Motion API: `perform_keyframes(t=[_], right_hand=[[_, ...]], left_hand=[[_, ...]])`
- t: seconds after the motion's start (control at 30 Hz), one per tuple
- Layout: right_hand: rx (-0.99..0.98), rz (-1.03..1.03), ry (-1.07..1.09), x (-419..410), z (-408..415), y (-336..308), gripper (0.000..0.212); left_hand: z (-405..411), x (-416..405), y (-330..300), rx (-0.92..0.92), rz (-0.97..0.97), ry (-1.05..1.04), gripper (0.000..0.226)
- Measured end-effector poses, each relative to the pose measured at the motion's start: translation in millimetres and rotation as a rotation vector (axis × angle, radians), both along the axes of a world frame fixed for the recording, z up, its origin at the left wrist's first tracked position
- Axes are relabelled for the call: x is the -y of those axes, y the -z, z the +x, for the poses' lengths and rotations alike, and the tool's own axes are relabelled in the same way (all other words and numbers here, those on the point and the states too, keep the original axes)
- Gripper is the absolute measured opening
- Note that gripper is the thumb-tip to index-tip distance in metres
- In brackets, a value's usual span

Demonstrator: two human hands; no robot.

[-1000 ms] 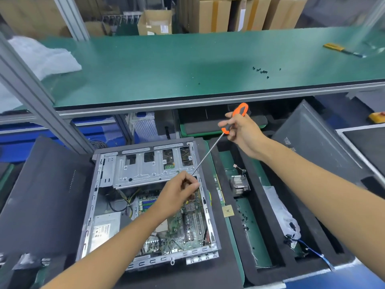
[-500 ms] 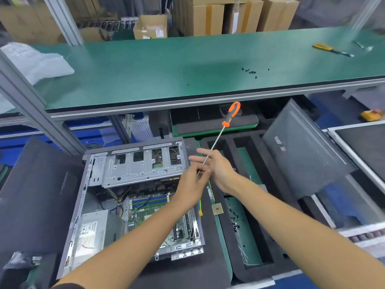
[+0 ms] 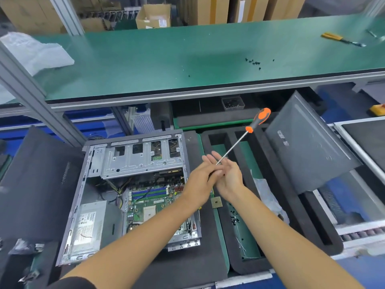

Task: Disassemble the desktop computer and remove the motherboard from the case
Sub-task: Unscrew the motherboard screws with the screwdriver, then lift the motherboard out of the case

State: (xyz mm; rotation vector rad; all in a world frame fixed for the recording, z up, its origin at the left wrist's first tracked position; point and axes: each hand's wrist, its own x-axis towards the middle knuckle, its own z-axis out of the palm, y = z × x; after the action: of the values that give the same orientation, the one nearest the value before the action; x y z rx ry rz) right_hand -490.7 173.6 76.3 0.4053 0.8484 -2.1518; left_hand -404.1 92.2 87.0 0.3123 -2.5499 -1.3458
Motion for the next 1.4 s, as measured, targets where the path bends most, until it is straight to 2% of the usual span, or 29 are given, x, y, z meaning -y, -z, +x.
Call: perform_keyframes(t=[0.07, 0.13, 0.27, 0.37, 0.47, 0.57, 0.7, 0.83, 0.93, 1.0, 1.1, 1.17, 1.27, 1.33, 1.4], right_hand=[[-0.015, 0.161, 0.021, -9, -4, 13, 0.035], [-0.068, 0.426, -0.023, -22, -8, 32, 0.023], [-0.152, 0.898, -0.202, -53, -12, 74, 0.028], [-0.196, 1.081, -0.339, -75, -16, 102, 0.024], [-0.282, 1.171, -0.529, -86, -14, 119, 0.014], [-0.224, 1.150, -0.536, -85, -10, 132, 0.021], [-0.158, 1.166, -0.537, -80, -5, 138, 0.015], [-0.188, 1.226, -0.561, -77, -2, 137, 0.038], [-0.463, 1.347, -0.579, -62, -7, 120, 0.040], [-0.584, 1.264, -0.486, -42, -8, 98, 0.038], [-0.705, 1.064, -0.226, -9, -3, 64, 0.028], [-0.831, 0.907, -0.103, 12, 5, 42, 0.040], [-1.041, 0.686, 0.035, 39, 15, 15, 0.074], [-1.388, 0.710, 0.066, 50, 16, 4, 0.088], [-1.919, 0.762, 0.092, 57, 13, -3, 0.074]], left_hand=[[3, 1, 4, 0.019, 0.024, 0.011, 0.024], [6, 2, 9, 0.036, 0.021, 0.014, 0.023], [16, 6, 21, 0.077, 0.022, 0.007, 0.024], [23, 12, 26, 0.098, -0.002, -0.033, 0.026], [30, 19, 25, 0.085, -0.013, -0.067, 0.027], [37, 27, 24, 0.060, 0.013, -0.103, 0.024], [48, 40, 25, 0.030, 0.057, -0.141, 0.021], [62, 54, 26, 0.031, 0.063, -0.175, 0.022], [78, 69, 26, 0.029, 0.051, -0.189, 0.020], [93, 82, 26, 0.024, 0.044, -0.187, 0.015], [117, 106, 27, 0.036, 0.043, -0.197, 0.008], [134, 126, 29, 0.059, 0.040, -0.231, 0.016], [159, 156, 29, 0.128, -0.044, -0.225, 0.020], [174, 173, 26, 0.187, -0.157, -0.179, 0.023], [181, 192, 22, 0.199, -0.275, -0.177, 0.022]])
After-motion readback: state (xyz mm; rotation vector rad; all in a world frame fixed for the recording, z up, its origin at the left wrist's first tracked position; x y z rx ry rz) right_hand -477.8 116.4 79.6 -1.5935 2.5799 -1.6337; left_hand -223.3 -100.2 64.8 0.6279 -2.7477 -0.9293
